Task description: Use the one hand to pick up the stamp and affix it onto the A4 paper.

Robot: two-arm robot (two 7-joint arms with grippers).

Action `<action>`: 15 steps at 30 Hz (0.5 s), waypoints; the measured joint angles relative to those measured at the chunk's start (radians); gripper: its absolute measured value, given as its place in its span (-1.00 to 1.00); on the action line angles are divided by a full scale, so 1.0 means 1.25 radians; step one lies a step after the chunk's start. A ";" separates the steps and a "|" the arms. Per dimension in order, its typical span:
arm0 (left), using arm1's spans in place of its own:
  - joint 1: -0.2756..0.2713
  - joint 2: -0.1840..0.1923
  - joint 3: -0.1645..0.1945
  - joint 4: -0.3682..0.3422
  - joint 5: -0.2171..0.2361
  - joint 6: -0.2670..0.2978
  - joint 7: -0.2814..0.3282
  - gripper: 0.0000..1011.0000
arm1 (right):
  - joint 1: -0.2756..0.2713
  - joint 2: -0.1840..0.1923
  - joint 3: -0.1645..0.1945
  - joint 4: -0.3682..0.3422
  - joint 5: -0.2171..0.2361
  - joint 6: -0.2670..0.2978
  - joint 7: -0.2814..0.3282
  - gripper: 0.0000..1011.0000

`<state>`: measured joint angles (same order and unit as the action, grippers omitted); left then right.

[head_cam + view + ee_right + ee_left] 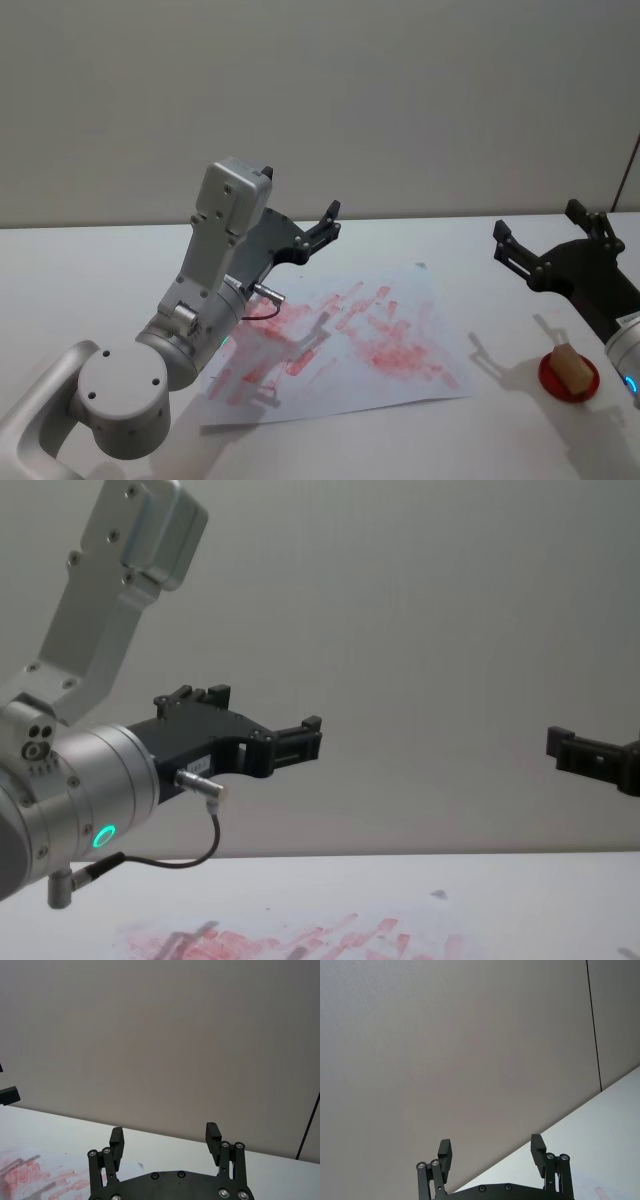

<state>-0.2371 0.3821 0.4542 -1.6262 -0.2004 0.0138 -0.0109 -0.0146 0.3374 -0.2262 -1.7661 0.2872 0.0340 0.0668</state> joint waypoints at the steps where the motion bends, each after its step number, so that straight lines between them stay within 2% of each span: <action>1: 0.000 0.000 0.000 0.000 0.000 0.000 0.000 0.98 | 0.000 0.000 0.000 0.000 0.000 0.000 0.000 0.98; 15: 0.000 0.000 0.000 0.000 0.000 0.000 0.000 0.98 | 0.000 0.000 0.000 0.000 0.000 0.000 0.000 0.98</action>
<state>-0.2371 0.3821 0.4542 -1.6262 -0.2004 0.0139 -0.0109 -0.0146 0.3374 -0.2258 -1.7663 0.2873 0.0339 0.0668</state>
